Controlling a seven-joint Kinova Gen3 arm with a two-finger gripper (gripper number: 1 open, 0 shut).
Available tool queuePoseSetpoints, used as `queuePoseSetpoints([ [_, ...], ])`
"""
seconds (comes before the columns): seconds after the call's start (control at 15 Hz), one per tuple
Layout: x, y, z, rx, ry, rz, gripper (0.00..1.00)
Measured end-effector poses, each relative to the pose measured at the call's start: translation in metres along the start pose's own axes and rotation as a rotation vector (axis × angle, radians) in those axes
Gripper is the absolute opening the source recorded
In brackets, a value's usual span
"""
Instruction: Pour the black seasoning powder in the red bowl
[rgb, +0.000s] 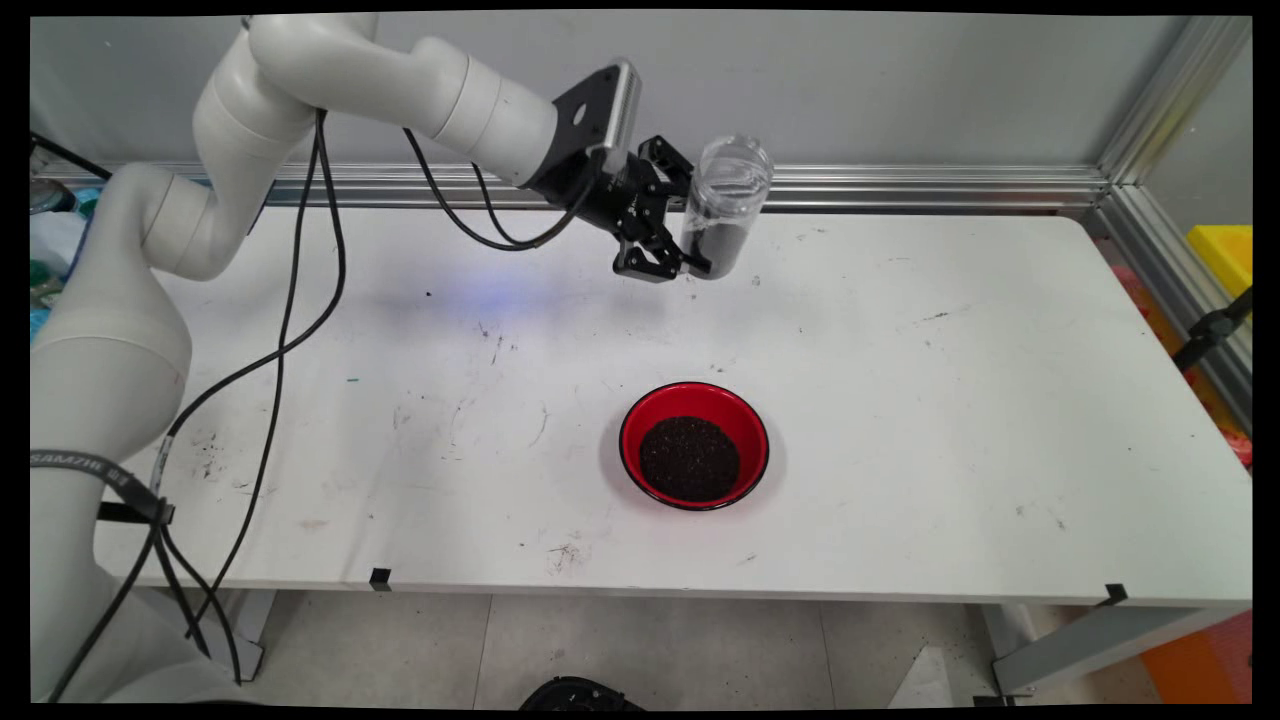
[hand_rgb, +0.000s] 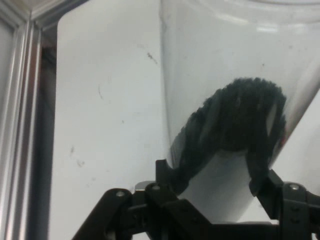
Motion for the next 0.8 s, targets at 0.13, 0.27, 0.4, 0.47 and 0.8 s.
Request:
queuePoseSetpoints([
  [0.13,-0.003,0.001,-0.001,-0.005,-0.002,-0.061,0.00],
  [0.27,-0.009,0.003,-0.002,-0.007,-0.008,-0.133,0.00],
  [0.4,-0.015,0.006,-0.002,-0.001,-0.014,-0.221,0.00],
  [0.47,-0.019,0.008,-0.002,0.003,-0.016,-0.264,0.00],
  [0.8,-0.037,0.017,0.003,0.008,-0.016,-0.395,0.00],
])
